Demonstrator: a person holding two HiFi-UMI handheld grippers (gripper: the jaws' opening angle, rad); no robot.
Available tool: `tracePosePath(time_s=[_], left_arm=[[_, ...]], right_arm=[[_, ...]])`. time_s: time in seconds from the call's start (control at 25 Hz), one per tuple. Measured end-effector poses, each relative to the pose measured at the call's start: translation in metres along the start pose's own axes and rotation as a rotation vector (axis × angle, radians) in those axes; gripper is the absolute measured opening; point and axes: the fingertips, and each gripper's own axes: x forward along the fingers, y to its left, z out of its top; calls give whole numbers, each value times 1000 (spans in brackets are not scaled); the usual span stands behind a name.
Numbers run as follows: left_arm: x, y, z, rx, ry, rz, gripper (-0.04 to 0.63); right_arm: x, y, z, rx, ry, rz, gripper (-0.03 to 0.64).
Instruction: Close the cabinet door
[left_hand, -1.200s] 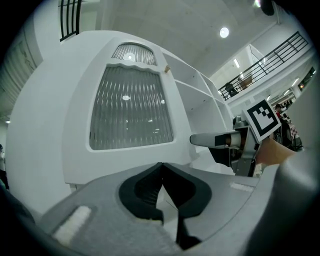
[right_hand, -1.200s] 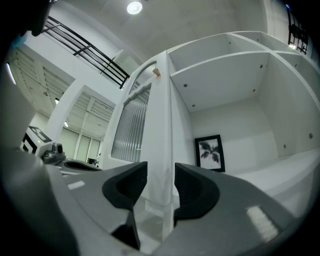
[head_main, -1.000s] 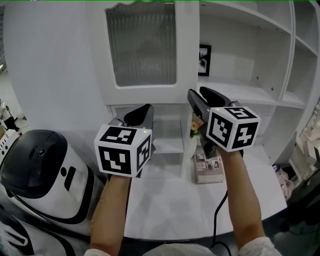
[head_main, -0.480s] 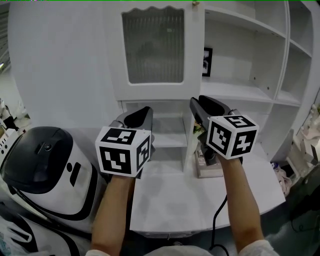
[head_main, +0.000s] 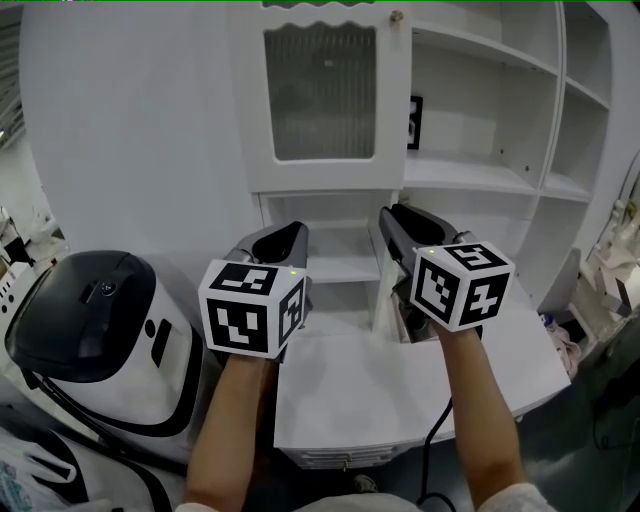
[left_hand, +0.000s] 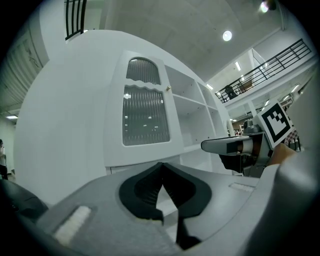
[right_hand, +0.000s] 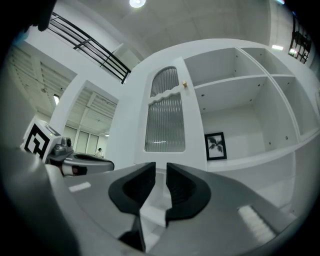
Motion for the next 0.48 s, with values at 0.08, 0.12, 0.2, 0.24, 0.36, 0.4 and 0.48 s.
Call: tracePosePath(time_s=[0.08,0.12,0.2,0.24,0.36,0.4,0.48], left_arm=[[-7,-1,-2,0,2,-5,-3],[-11,-1,-3,0,3,-6,-3],[-15,0,-5,0,5,-7,-2],[-18,0,-5,-1,5,-8,-2],[-25,-1,-9,-6,8,-11,-2],[-27,-2,-11,-4,13,-12,-2],[-31,-3,-17,-5,25,-18,-2]], right_arm=[[-5,10,0,-1,0,1,64],[-7,14,-1,0,0,3,61],[-11,23,-2,6,2,11,42],[-12,27,-3,10,4,14,30],[-17,35,-8,24,9,15,7],[-19,37,-11,27,12,14,3],[-23,40,-16,30,18,8,3]])
